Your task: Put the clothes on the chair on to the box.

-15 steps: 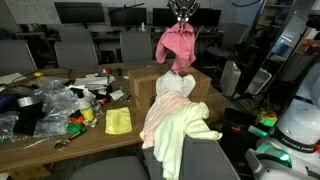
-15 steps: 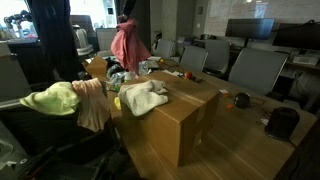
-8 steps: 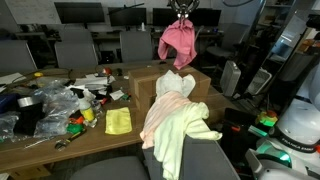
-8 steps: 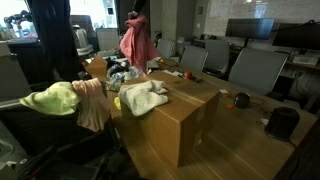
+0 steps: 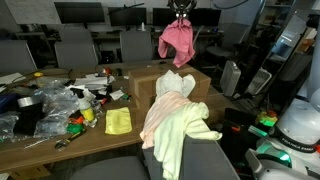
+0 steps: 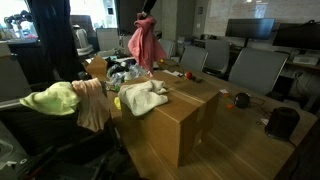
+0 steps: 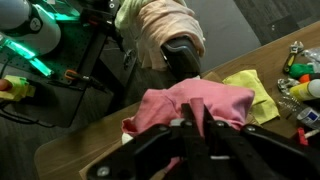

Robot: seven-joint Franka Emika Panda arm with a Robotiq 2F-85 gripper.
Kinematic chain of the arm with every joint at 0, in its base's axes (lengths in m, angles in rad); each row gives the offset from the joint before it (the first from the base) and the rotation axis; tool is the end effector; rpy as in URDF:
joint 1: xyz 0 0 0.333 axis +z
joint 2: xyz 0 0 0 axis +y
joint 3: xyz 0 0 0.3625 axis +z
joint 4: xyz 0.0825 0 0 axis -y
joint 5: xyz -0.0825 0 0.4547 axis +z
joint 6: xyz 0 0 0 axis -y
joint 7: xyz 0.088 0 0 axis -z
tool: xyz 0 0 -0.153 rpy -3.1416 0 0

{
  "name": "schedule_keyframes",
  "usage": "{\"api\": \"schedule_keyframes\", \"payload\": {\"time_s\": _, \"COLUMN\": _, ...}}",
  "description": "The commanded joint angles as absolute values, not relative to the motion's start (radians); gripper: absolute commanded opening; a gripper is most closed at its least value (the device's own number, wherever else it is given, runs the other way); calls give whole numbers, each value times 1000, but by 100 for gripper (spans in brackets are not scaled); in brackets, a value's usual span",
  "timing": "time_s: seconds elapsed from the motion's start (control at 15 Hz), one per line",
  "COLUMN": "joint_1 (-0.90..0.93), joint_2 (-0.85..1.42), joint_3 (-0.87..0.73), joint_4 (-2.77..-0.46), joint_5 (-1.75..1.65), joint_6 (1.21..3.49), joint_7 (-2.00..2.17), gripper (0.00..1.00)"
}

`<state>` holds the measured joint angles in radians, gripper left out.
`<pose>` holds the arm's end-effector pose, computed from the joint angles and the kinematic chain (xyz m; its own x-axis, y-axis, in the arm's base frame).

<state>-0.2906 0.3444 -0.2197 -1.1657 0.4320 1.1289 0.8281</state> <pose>0.6338 -0.2382 0.5967 0.2907 -0.8241 -0.4862 -0.9406 -0.3392 0.0125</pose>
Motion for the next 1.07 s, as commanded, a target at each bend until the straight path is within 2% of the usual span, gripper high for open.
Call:
{"api": "schedule_keyframes", "payload": {"time_s": 0.0, "joint_1": -321, "joint_2": 431, "joint_3": -219, "joint_4": -1024, "joint_5": 478, "joint_6": 1067, "joint_7": 855, "gripper": 6}}
{"api": "schedule_keyframes", "payload": {"time_s": 0.73, "joint_1": -358, "joint_2": 516, "joint_3": -199, "joint_4": -900, "joint_5": 493, "joint_6": 1057, "joint_7": 874, "gripper": 7}}
{"api": "schedule_keyframes", "payload": {"time_s": 0.8, "joint_1": -358, "joint_2": 514, "joint_3": -198, "joint_4": -898, "joint_5": 492, "joint_6": 1055, "joint_7": 873, "gripper": 35}}
{"api": "schedule_keyframes", "payload": {"time_s": 0.87, "joint_1": -359, "joint_2": 515, "joint_3": -196, "joint_4": -891, "joint_5": 491, "joint_6": 1051, "joint_7": 866, "gripper": 36}}
{"api": "schedule_keyframes", "payload": {"time_s": 1.0, "joint_1": -360, "joint_2": 510, "joint_3": -194, "joint_4": -888, "joint_5": 488, "joint_6": 1051, "joint_7": 859, "gripper": 50}}
